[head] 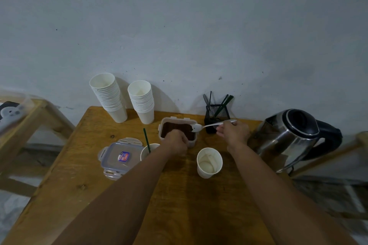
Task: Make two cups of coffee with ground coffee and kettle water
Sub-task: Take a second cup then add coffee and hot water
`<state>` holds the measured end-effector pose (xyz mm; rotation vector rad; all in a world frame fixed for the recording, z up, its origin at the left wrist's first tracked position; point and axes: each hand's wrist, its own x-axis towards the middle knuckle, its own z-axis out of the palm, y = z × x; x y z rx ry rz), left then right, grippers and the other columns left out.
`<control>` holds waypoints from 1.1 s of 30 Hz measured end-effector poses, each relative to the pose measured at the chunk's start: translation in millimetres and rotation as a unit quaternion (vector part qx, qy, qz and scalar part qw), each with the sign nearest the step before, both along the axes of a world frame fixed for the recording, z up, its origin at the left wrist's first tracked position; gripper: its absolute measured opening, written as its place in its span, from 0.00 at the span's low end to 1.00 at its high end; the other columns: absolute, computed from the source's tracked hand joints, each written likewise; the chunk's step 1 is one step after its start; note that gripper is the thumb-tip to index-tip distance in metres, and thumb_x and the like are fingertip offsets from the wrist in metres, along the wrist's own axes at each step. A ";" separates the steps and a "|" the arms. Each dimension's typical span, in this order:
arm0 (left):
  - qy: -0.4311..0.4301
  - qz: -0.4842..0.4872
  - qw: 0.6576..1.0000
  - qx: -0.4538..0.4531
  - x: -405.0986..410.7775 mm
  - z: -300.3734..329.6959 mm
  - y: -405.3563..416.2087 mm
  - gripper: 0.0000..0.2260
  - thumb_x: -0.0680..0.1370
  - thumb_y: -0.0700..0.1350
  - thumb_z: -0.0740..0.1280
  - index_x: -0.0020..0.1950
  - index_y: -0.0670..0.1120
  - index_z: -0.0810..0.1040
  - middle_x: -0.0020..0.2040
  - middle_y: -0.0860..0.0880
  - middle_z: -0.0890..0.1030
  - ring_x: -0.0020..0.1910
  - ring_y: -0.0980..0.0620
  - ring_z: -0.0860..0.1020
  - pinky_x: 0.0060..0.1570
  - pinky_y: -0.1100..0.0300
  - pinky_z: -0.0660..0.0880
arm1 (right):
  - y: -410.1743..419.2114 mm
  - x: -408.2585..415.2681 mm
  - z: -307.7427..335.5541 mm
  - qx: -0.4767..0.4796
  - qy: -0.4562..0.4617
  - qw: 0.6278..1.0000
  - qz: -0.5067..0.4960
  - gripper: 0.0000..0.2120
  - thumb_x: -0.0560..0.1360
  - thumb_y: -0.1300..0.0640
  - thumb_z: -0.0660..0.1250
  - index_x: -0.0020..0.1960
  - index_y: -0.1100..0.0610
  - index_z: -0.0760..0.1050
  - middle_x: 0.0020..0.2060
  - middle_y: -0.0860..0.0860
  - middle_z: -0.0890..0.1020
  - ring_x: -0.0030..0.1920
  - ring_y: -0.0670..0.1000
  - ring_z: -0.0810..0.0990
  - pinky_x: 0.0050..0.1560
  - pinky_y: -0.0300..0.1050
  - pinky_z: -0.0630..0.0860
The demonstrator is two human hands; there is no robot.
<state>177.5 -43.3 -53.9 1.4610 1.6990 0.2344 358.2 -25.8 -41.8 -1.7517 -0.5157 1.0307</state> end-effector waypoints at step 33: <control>-0.268 0.012 0.962 0.049 48.4 -60.2 -69.0 0.35 0.63 0.36 0.80 0.66 0.48 0.70 0.60 0.52 0.76 0.59 0.54 0.74 0.58 0.59 0.72 | -111.7 37.2 5.8 0.228 -0.427 0.816 0.315 0.03 0.78 0.60 0.67 0.49 0.59 0.79 0.33 0.49 0.81 0.32 0.44 0.78 0.31 0.38 0.75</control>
